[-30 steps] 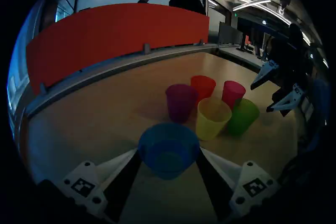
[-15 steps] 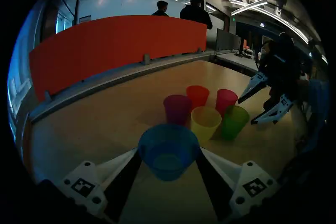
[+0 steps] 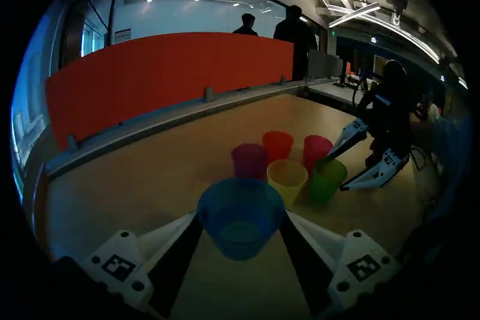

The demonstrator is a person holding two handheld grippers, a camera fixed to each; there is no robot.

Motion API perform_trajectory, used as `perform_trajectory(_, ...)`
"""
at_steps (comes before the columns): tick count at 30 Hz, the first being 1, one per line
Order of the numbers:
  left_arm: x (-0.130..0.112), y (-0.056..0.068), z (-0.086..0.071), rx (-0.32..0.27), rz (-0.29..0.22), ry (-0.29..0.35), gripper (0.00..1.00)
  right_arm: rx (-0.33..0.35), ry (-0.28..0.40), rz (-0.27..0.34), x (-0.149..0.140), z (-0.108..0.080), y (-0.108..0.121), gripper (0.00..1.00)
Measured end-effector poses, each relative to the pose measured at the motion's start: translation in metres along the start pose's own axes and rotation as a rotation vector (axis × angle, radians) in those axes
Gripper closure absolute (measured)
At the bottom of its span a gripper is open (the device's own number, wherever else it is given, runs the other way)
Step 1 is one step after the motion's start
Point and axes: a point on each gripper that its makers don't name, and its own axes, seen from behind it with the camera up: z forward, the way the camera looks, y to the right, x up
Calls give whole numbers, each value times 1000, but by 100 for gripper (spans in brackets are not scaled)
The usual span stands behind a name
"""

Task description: Pour water

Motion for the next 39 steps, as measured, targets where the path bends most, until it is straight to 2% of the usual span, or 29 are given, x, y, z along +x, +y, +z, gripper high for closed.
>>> perform_trajectory(20, 3, -2, -12, 6, -14, 24, 14, -7, 14, 8, 2, 23, -2, 1)
perform_trajectory(24, 3, -2, -14, 5, -15, 29, 14, -15, 20, 13, 3, 25, -1, 6)
perform_trajectory(26, 4, -1, -15, 4, -17, 33, 14, -18, 23, 13, 3, 25, -1, 9)
perform_trajectory(39, 10, -1, -21, 4, -23, 66, 14, -27, 58, 18, 15, 19, 1, 10)
